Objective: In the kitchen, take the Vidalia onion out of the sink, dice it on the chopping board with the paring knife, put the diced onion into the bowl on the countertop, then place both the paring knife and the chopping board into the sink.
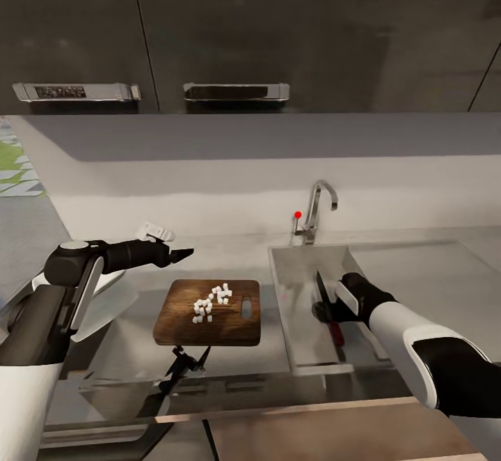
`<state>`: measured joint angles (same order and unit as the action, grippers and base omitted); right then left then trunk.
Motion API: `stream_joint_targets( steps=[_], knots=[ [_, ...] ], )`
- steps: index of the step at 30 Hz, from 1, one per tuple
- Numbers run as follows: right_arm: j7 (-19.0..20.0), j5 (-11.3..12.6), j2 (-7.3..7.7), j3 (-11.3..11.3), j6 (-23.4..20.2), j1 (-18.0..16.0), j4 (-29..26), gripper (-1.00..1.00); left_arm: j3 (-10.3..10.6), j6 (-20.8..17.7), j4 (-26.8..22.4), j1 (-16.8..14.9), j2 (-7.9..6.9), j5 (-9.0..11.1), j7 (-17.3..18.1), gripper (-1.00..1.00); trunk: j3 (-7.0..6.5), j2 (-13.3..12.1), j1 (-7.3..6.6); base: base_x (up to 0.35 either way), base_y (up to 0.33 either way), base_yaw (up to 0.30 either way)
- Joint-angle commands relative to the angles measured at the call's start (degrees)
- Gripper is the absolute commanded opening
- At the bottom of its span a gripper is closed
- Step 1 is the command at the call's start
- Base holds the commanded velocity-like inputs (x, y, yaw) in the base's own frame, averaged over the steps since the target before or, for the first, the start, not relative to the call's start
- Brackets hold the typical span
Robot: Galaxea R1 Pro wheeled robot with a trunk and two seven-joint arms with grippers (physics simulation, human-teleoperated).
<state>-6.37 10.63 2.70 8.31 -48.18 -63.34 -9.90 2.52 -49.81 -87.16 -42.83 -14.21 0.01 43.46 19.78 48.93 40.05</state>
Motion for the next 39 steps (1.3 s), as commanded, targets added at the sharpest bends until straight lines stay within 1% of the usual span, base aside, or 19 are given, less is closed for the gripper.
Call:
stream_joint_targets(
  steps=[1,20,27,36,37,39],
  knots=[
    [-0.4,0.6,0.02,0.4,-0.3,0.0,0.2,-1.00,0.0,-0.4,0.0,-0.1,-0.03,0.0,0.1,1.00,0.07,0.1,0.01,0.000,0.000,0.000],
    [-0.3,0.8,0.02,0.3,0.0,0.0,1.0,-1.00,0.0,-0.4,0.0,-0.1,-0.03,0.0,0.1,1.00,0.07,0.1,0.01,0.000,0.000,0.000],
    [-0.3,0.8,-0.36,0.3,-0.1,0.0,1.0,-1.00,0.0,-0.4,0.0,-0.1,-0.03,0.0,0.1,1.00,0.07,0.1,0.01,0.000,0.000,0.000],
    [-0.3,0.8,-0.42,0.3,-0.1,0.0,1.0,-1.00,0.0,-0.4,0.0,-0.1,-0.03,0.0,0.1,1.00,0.07,0.1,0.01,0.000,0.000,0.000],
    [-0.3,0.8,-0.42,0.3,-0.1,0.0,1.0,1.00,0.0,-0.4,0.0,-0.1,-0.03,0.0,0.1,1.00,0.07,0.1,0.01,0.000,0.000,0.000],
    [-0.3,0.8,-0.42,0.3,-0.1,0.0,1.0,1.00,0.0,-0.4,0.0,-0.1,-0.03,0.0,0.1,1.00,0.07,0.1,0.01,0.000,0.000,0.000]
  ],
)
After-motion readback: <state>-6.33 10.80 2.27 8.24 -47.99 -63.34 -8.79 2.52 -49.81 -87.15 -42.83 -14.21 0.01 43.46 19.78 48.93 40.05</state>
